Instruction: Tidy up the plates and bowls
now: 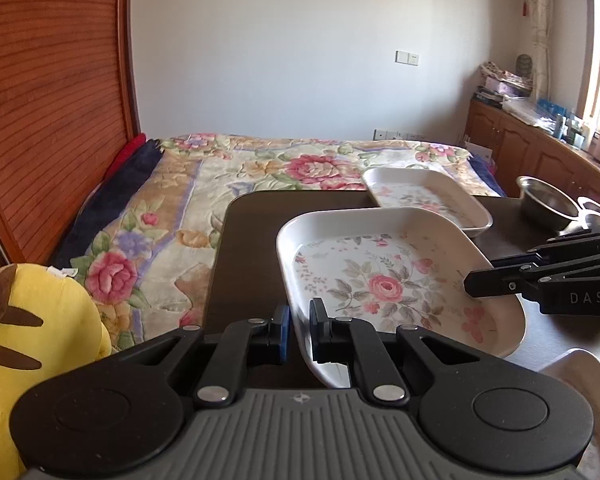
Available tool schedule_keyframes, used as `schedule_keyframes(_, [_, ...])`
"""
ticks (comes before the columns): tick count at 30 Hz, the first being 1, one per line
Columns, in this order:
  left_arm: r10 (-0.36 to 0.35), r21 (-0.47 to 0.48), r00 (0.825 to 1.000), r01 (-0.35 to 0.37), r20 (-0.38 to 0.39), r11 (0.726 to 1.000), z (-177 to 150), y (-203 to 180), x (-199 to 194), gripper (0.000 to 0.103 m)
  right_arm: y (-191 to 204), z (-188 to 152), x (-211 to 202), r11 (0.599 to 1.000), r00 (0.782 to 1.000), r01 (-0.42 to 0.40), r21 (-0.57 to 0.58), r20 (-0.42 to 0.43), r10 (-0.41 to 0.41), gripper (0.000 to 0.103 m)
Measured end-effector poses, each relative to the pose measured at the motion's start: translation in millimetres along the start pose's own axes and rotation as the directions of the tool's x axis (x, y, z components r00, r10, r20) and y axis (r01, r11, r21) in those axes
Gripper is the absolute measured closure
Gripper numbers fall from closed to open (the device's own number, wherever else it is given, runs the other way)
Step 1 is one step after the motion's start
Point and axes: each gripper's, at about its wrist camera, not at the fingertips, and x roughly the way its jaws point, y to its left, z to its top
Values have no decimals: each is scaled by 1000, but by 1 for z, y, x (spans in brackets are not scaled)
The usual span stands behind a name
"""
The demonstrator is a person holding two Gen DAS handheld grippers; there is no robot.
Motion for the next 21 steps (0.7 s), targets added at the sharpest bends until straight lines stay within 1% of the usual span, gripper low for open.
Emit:
schedule_keyframes(12, [-26, 50, 999, 25, 24, 998, -17, -44, -40, 92, -5, -34, -57, 999, 997, 29, 27, 69, -31, 86])
schedule_keyframes(21, [-49, 71, 998, 46, 30, 996, -32, -74, -67, 92, -7, -59, -88, 997, 994, 51, 53, 97, -56, 86])
